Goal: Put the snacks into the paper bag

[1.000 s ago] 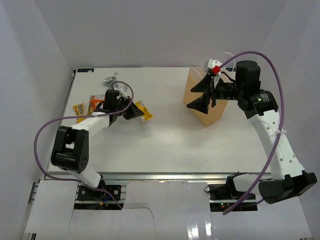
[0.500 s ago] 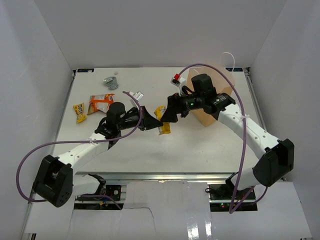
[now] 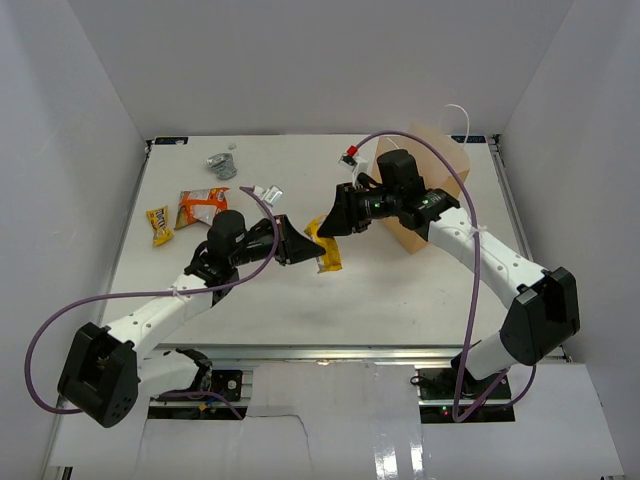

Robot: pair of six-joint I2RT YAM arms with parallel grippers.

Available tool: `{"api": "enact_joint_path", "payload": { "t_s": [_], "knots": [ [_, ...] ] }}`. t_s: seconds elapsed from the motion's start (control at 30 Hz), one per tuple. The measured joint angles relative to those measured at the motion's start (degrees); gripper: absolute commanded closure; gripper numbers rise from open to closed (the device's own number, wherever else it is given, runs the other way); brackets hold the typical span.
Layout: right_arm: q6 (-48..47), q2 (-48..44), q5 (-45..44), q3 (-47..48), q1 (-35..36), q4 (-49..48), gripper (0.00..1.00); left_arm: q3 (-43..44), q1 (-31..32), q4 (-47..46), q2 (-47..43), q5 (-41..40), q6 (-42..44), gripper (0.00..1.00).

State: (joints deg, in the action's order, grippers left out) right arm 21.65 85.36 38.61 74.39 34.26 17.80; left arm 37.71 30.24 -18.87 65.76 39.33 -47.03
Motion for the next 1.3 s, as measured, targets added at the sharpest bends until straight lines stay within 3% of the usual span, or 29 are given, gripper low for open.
{"api": "enact_joint_path", "payload": {
  "t_s": [0.17, 0.2, 0.37, 0.47, 0.57, 0.73, 0.93, 1.13, 1.3],
  "knots": [
    [1.97, 0.20, 3.43, -1.40, -0.09, -2.54, 0.77, -0.70, 0.00, -0.04, -0.28, 0.17, -0.31, 0.63],
    [2.05, 0.22, 3.87, -1.57, -0.11, -2.93, 0.79, -0.72, 0.00, -0.07, -0.42, 0.22, -0.31, 0.53],
    [0.74, 0.22, 6.80, -1.68, -0.15, -4.31, 0.92, -0.94, 0.28, -0.04, -2.73, 0.20, 0.42, 0.25],
    [-3.78, 0.20, 8.79, 0.31, -0.79, -2.95, 0.92, -1.44, 0.31, 0.09, -6.25, -1.01, 1.81, 0.02],
    [-11.30, 0.11, 10.12, 5.88, -2.23, 0.61, 0.92, -1.57, 0.28, 1.40, -11.39, -4.11, 3.96, 0.02],
    [-21.40, -2.08, 9.51, 16.81, -8.74, 2.67, 0.92, 0.20, 0.28, 10.47, -19.74, -17.33, 7.89, 0.02],
    [-26.62, -4.70, 4.07, 28.17, -20.52, 2.49, 0.92, 5.01, -2.10, 24.39, -19.41, -34.47, 8.85, 0.02],
    [-30.64, -5.18, -4.94, 29.38, -27.47, 1.51, 0.92, 6.45, -12.90, 30.91, -11.02, -34.29, 6.47, 0.05],
    [-35.69, -4.33, -12.66, 21.33, -28.24, 0.02, 0.90, 8.13, -22.60, 35.26, -2.29, -30.84, 2.64, 0.07]
  ]
}}
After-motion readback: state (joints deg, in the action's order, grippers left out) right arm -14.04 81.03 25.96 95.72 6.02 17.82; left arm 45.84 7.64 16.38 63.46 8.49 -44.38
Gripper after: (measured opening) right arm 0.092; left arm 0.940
